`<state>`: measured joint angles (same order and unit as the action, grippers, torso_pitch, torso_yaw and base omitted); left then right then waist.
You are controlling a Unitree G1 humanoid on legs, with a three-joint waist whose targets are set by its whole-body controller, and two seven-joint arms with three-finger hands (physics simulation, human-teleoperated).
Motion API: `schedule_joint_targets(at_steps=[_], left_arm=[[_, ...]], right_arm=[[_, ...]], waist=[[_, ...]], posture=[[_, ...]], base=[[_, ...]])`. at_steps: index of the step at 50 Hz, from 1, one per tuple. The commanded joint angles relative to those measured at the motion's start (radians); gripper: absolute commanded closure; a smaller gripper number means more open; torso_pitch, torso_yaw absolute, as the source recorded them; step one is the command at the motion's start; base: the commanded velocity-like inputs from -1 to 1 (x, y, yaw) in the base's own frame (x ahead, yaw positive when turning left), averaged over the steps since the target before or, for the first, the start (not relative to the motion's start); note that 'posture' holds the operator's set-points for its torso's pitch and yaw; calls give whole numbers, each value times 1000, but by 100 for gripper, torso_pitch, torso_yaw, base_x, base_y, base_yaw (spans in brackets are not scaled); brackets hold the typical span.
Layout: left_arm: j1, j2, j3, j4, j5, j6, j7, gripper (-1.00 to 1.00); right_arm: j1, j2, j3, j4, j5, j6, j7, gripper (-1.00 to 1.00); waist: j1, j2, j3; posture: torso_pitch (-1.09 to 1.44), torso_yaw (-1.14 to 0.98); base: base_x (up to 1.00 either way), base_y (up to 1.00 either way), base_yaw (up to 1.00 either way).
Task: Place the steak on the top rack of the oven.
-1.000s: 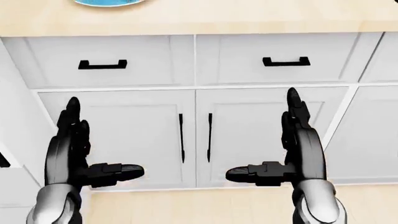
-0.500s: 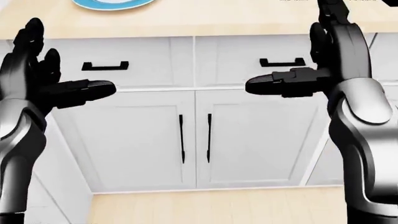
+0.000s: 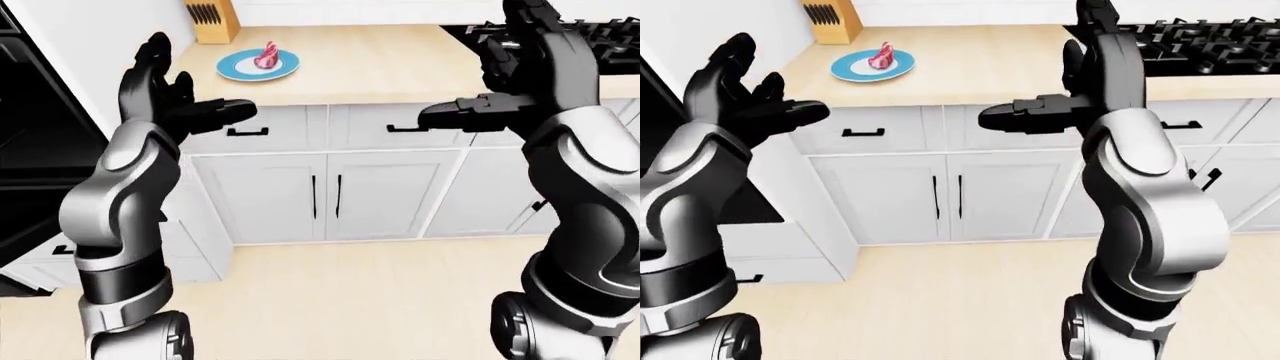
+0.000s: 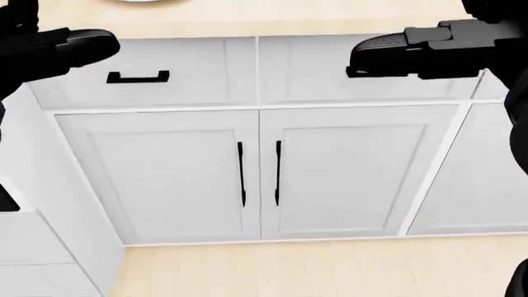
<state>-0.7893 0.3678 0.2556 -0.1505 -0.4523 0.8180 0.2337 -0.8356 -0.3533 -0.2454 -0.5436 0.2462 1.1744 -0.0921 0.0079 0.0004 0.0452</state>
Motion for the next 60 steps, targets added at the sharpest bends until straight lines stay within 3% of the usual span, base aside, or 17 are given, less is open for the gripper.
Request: schedule_joint_targets(at_steps=[1, 6, 7, 19, 22, 25, 26, 29, 34, 36, 38, 39, 50, 52, 54, 55, 60], left_arm=[[-31, 16, 7, -35, -21, -9, 16, -100], [-31, 22, 8, -57, -50, 11, 33, -100], [-32, 24, 9, -56, -54, 12, 34, -100], [-25, 29, 0, -44, -60, 2, 39, -100], [-26, 30, 1, -47, -61, 6, 41, -100], [-28, 31, 3, -41, -54, -1, 44, -100], [-28, 30, 3, -40, -54, -2, 44, -100], [-29, 30, 1, -40, -53, -1, 46, -100], [-28, 31, 1, -32, -50, -9, 42, -100], [-26, 31, 2, -28, -48, -10, 42, -100], [-27, 32, 3, -22, -46, -16, 38, -100], [-23, 31, -1, -9, -40, -28, 34, -100], [-23, 31, 1, -12, -42, -22, 34, -100], [-22, 30, 1, -17, -43, -18, 35, -100], [-24, 31, 3, -22, -46, -13, 36, -100], [-24, 31, 4, -23, -46, -13, 36, -100], [-23, 31, 1, -18, -45, -20, 31, -100]], right_arm=[[-33, -13, -14, -27, 18, -17, -16, -100], [-41, -26, -22, -45, 53, 1, -37, -100], [-37, -26, -20, -44, 56, -3, -41, -100], [-28, -36, -6, -39, 72, -12, -47, -100], [-25, -38, -5, -39, 73, -15, -47, -100], [-21, -39, -7, -39, 74, -17, -46, -100], [-21, -40, -7, -39, 74, -18, -46, -100], [-25, -36, -4, -41, 77, -16, -47, -100], [-20, -35, -4, -37, 79, -26, -47, -100], [-19, -31, 1, -37, 79, -29, -48, -100], [-21, -32, -2, -35, 80, -29, -48, -100], [-20, -32, -2, -36, 80, -28, -48, -100], [-20, -28, 1, -33, 84, -34, -45, -100], [-17, -27, 0, -34, 85, -36, -45, -100], [-19, -26, 3, -37, 86, -32, -47, -100], [-16, -25, 4, -34, 85, -37, -46, -100], [-13, -23, 7, -35, 84, -38, -47, -100]], waist=[[0, 0, -25], [0, 1, -24], [-3, 5, -46], [-12, 25, -33], [-12, 2, -34], [-11, -58, -27], [-4, -32, -28], [-7, -46, -38], [-6, -7, -22], [-10, 23, -20], [-15, 94, -40], [-12, 72, -37], [-9, -5, -22], [-6, -30, -21], [-2, -84, -33], [-9, -53, -22], [1, -37, -27]], posture=[[0, 0], [0, 0], [0, 0], [0, 0], [0, 0], [0, 0], [0, 0], [0, 0], [0, 0], [0, 0], [0, 0], [0, 0], [0, 0], [0, 0], [0, 0], [0, 0], [0, 0]], base=[[0, 0, 0], [0, 0, 0], [0, 6, 0], [0, 13, 0], [0, 15, 0], [0, 15, 0], [1, 16, 0], [0, 15, 0], [0, 15, 0], [0, 15, 0], [0, 15, 0], [0, 16, 0], [6, 9, 0], [12, 4, 0], [13, 2, 0], [12, 2, 0], [13, 2, 0]])
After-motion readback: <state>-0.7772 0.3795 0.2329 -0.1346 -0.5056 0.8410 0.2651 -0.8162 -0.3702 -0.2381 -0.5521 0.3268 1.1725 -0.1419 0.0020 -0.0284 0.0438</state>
